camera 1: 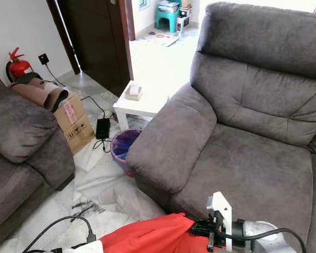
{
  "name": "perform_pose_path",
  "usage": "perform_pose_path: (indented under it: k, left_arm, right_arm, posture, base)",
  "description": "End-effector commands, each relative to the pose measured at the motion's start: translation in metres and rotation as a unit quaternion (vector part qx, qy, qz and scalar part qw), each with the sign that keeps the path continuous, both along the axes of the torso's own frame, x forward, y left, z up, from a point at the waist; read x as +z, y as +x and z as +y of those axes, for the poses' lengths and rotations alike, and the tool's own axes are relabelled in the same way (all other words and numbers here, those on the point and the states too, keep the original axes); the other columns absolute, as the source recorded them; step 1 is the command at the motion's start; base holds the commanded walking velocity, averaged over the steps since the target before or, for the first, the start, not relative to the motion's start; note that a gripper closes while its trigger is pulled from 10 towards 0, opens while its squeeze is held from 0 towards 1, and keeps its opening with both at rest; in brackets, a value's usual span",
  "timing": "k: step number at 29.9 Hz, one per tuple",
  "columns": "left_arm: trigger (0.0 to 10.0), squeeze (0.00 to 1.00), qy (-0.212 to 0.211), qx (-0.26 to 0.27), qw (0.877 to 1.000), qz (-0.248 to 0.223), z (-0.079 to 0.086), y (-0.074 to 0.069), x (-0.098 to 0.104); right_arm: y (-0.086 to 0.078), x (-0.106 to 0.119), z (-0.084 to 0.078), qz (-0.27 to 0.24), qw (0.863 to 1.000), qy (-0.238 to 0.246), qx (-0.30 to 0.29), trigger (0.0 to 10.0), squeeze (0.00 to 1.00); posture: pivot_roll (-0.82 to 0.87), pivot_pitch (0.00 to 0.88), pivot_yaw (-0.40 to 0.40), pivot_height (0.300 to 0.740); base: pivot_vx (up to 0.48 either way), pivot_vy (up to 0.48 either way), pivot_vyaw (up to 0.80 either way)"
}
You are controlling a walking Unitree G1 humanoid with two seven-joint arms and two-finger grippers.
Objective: Move the pillow to the sofa from floor
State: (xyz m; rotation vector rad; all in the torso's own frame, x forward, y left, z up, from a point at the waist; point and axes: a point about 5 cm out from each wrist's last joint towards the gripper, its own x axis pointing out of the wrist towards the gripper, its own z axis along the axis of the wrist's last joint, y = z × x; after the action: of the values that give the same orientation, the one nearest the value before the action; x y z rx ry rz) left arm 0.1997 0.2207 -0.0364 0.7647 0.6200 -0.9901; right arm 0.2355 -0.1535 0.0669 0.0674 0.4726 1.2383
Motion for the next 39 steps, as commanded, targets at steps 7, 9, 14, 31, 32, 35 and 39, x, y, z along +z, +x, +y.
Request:
perform_pose_path:
  k: [7, 9, 14, 31, 32, 35, 39]
  left_arm:
    - [10.0, 0.00, 0.032, -0.014, 0.999, -0.002, 0.012, 0.001, 0.002]
    - [10.0, 0.00, 0.032, -0.011, 0.999, -0.004, 0.013, 0.002, 0.003]
    - [10.0, 0.00, 0.047, -0.033, 0.998, -0.004, 0.017, 0.003, 0.006]
    - [10.0, 0.00, 0.097, -0.038, 0.995, -0.008, 0.023, -0.005, -0.003]
    - [10.0, 0.00, 0.101, -0.038, 0.994, -0.012, 0.023, -0.004, -0.003]
    - [10.0, 0.00, 0.129, -0.035, 0.991, -0.023, 0.028, -0.001, -0.002]
    - [0.0, 0.00, 0.130, -0.038, 0.990, -0.034, 0.027, 0.001, -0.002]
  right_arm:
    - [-0.001, 0.019, 0.012, -0.029, 0.997, 0.046, 0.047, 10.0, 0.00]
    - [-0.002, 0.019, 0.011, -0.022, 0.997, 0.046, 0.050, 10.0, 0.00]
    - [-0.009, 0.012, 0.011, -0.002, 0.997, 0.043, 0.062, 10.0, 0.00]
    - [-0.008, 0.020, 0.004, 0.000, 0.996, 0.056, 0.071, 10.0, 0.00]
    - [-0.008, 0.021, 0.004, 0.000, 0.996, 0.056, 0.071, 10.0, 0.00]
    - [-0.009, 0.021, 0.004, 0.002, 0.995, 0.062, 0.073, 10.0, 0.00]
    - [-0.009, 0.022, 0.004, 0.002, 0.995, 0.064, 0.075, 10.0, 0.00]
  posture:
    - [-0.05, 0.125, 0.012, 0.740]
    - [-0.05, 0.125, 0.011, 0.740]
    - [-0.04, 0.121, 0.004, 0.740]
    - [-0.05, 0.124, -0.011, 0.740]
    - [-0.05, 0.124, -0.011, 0.740]
    - [-0.05, 0.125, -0.012, 0.740]
    - [-0.05, 0.124, -0.013, 0.740]
  base:
    - [0.000, 0.000, 0.00]
    - [0.000, 0.000, 0.00]
    - [0.000, 0.000, 0.00]
    - [0.000, 0.000, 0.00]
    - [0.000, 0.000, 0.00]
    - [0.000, 0.000, 0.00]
    - [0.000, 0.000, 0.00]
